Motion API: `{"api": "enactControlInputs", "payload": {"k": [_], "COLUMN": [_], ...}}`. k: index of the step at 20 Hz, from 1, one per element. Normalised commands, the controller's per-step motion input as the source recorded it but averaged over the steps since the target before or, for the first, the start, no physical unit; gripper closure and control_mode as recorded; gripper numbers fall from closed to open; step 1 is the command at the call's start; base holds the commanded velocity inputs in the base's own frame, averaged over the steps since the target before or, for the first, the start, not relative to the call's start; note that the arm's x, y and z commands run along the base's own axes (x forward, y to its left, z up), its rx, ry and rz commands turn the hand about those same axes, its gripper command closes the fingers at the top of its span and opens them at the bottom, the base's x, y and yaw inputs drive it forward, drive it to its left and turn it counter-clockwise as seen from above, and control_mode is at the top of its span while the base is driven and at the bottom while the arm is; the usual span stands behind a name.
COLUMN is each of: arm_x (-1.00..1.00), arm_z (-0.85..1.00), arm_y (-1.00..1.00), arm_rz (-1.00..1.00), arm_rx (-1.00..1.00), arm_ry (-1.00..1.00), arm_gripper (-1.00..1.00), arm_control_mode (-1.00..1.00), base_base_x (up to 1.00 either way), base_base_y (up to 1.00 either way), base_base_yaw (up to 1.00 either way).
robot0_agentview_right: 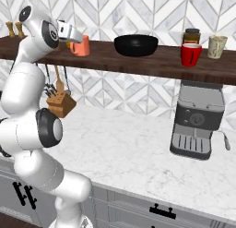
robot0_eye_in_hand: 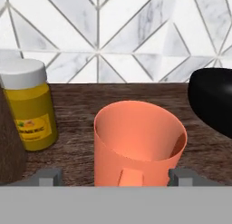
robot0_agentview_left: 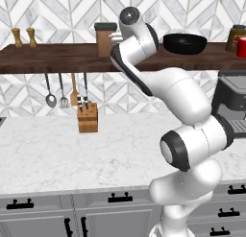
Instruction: Gather all objects into one cabinet and sort the glasses and bowls to opposite sides.
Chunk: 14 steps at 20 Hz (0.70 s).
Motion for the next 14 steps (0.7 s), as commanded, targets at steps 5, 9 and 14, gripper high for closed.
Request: {"api": "enactControlInputs", "payload": {"k": [5,9,14], "arm_x": [0.08,0.0,-0.12], "arm_z": [-0.17,-0.13,0.25], "arm_y": [0.0,-0.03,-0.18], "arm_rz": [0.0,0.0,0.0], "arm_rx": [0.0,0.0,0.0], "arm_ry": [0.0,0.0,-0.05], "arm_gripper": [1.0,1.0,1.0], "arm_control_mode": [-1.0,-1.0,-1.0], "base_base_x": [0.0,0.0,0.0], "base_base_y": [0.0,0.0,0.0], "base_base_yaw": [0.0,0.0,0.0]}}
